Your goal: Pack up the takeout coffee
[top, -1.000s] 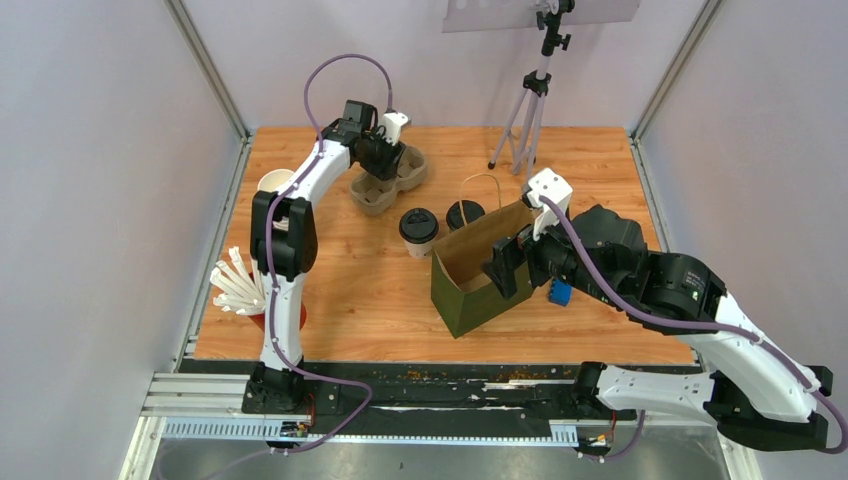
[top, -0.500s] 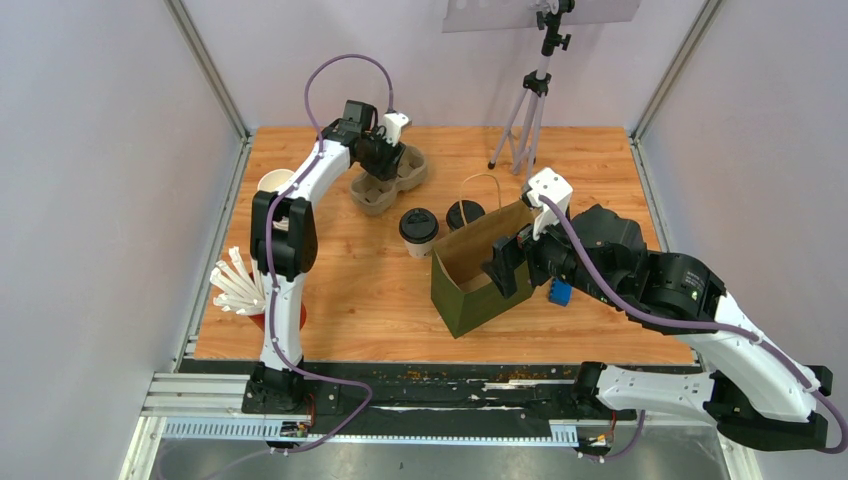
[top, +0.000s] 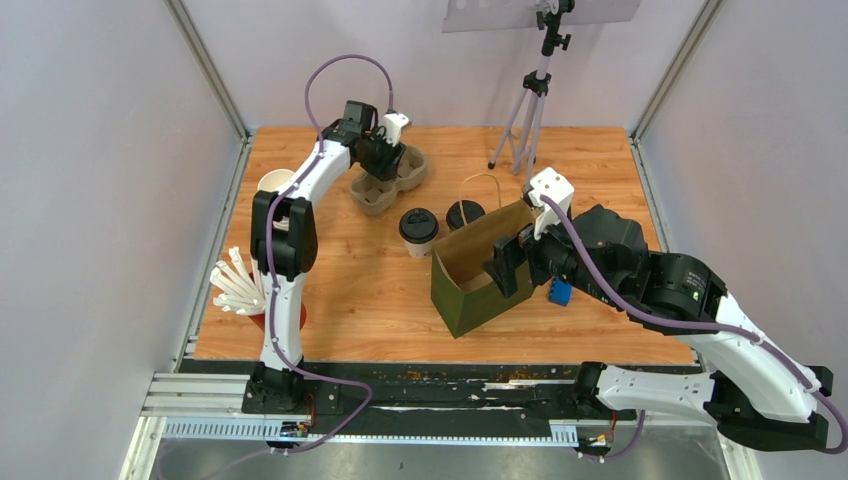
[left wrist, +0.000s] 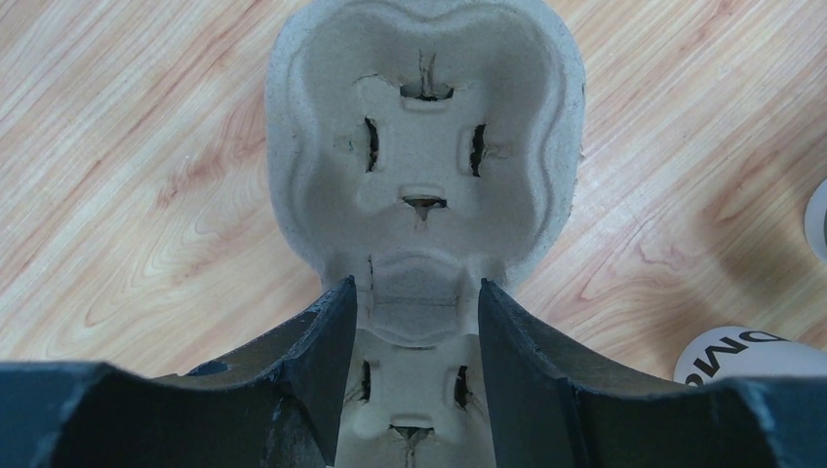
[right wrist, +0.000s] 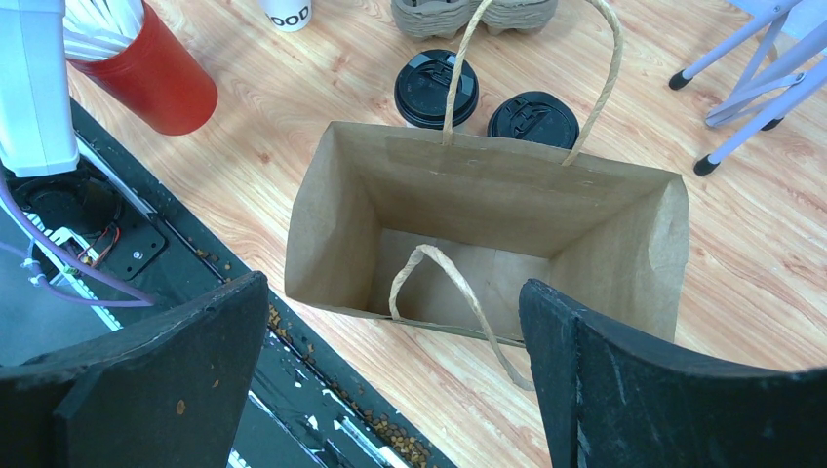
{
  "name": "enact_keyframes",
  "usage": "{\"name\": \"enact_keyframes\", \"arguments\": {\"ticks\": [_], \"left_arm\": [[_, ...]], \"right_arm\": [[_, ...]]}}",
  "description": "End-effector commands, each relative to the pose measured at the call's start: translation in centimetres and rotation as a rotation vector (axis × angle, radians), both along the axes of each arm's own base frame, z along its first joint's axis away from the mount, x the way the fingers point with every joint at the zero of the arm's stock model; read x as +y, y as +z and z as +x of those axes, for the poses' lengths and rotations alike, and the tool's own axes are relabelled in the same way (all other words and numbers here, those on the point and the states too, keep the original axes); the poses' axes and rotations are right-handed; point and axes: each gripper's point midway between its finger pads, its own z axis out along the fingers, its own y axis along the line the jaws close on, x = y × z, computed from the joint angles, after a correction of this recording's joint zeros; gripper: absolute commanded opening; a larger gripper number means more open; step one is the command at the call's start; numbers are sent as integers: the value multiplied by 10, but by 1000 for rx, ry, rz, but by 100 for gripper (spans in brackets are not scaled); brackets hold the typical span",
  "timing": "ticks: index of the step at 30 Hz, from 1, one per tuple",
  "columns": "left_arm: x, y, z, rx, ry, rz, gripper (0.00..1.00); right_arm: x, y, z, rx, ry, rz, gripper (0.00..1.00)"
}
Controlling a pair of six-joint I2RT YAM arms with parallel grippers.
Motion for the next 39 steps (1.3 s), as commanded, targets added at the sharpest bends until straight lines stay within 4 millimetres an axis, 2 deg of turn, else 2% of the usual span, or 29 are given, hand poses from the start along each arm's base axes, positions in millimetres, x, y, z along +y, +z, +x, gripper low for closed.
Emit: {"name": "enact_keyframes", "arguments": {"ticks": [1, 6, 14, 21, 25, 32, 39], "left_arm": [[2, -2, 4, -15, 1, 4, 57], [3, -4, 4, -11, -2, 10, 58], [1, -4, 2, -7, -11, 1, 55], [2, -14, 0, 14, -9, 11, 55], [2, -16, -1, 21, -12, 14, 52], [1, 1, 1, -8, -15, 5, 50], [-2, 34, 4, -63, -28, -19, 49]], "right_arm": [[-5, 17, 0, -35, -11, 42, 100], [-4, 17, 0, -34, -11, 43, 100], [-5, 18, 0, -36, -11, 45, 100], [-7, 19, -1, -39, -14, 47, 100], [-7, 19, -1, -38, -15, 45, 100], [-7, 17, 1, -44, -17, 33, 100], [-4, 16, 2, -40, -12, 30, 100]]}}
